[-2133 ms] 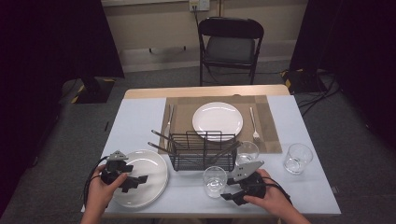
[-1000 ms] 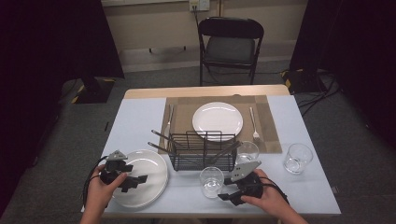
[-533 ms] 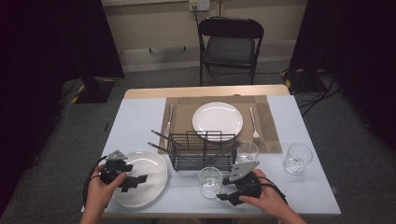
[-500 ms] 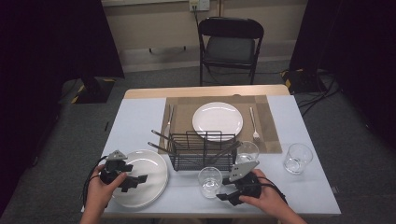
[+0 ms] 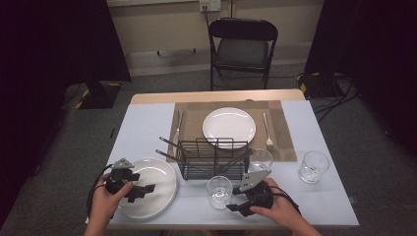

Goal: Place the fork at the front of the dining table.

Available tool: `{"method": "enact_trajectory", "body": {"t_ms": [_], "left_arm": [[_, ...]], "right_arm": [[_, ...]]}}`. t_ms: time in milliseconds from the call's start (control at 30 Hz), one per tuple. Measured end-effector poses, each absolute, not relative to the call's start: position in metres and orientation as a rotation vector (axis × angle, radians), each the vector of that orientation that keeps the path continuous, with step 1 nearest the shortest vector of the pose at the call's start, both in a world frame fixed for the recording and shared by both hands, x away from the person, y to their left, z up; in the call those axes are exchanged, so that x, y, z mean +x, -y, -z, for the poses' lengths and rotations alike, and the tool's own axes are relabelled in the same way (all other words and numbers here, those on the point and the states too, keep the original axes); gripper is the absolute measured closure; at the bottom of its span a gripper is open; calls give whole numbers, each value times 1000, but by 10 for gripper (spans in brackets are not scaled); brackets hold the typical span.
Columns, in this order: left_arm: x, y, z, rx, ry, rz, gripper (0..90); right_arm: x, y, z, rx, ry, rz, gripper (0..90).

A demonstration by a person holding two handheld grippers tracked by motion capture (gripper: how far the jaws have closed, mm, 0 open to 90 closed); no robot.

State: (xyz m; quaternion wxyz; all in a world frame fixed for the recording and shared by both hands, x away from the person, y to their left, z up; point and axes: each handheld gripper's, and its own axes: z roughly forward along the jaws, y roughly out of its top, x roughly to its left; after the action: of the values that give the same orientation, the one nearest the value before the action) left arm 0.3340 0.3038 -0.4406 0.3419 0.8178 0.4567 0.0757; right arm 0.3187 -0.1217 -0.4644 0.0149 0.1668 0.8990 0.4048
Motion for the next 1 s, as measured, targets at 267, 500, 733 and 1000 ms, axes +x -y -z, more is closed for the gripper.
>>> {"method": "enact_trajectory", "body": {"t_ms": [267,500,733,1000], "left_arm": [[334,-304,441,2128,-1186,-196,170],[334,-304,441,2128,-1185,-195,170],[334,-304,441,2132,-1187,-194,170],[334,-304,441,2128,-1188,-193,170]], "right_arm": [[319,119,464,512,-2800,-1255,440],[319,117,464,508,-2803,-1255,440],[319,116,464,509,-2802,-1260,440],[320,114,464,505,-2804,-1257,439]]}}
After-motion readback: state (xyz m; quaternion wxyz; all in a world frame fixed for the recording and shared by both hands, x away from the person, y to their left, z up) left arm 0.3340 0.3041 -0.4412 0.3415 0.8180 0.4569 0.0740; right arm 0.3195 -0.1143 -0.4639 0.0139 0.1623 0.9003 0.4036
